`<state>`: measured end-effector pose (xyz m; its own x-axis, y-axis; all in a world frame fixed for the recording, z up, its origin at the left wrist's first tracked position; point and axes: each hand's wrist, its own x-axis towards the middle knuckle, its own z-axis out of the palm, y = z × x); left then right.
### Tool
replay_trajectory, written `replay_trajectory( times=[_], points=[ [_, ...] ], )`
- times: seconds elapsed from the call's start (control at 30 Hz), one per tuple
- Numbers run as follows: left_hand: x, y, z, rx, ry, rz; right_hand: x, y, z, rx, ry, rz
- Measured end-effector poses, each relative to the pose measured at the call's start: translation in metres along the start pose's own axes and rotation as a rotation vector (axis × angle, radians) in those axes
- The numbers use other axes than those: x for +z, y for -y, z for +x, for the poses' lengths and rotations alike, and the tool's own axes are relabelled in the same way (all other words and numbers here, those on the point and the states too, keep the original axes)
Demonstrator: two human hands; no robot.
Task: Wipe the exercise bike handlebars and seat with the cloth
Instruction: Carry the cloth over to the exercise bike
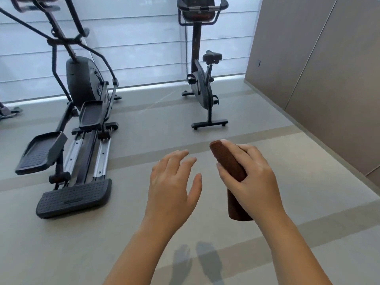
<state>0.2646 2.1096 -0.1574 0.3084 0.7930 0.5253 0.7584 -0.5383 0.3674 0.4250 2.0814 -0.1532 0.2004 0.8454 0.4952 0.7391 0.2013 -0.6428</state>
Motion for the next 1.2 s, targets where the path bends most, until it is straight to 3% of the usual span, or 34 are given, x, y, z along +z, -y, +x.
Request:
replay_trajectory(
  times=[0.33, 0.63, 0.97, 1.2],
  points=[
    [0.092, 0.118, 0.150, -0.013, 0.043, -0.041, 0.110, -0.068, 0.151, 0.079, 0.043, -0.072],
    [0.114, 0.270, 0.338, 0.010, -0.020, -0.049, 0.242, -0.056, 0.368, -0.008, 0.053, -0.077],
    [0.173, 0.347, 0.450, 0.061, -0.023, -0.024, 0.313, -0.106, 0.482, 0.046, 0.030, -0.064],
    [0.235, 0.403, 0.576, 0.038, -0.003, 0.046, 0.373, -0.171, 0.617, 0.023, 0.020, -0.046]
  ],
)
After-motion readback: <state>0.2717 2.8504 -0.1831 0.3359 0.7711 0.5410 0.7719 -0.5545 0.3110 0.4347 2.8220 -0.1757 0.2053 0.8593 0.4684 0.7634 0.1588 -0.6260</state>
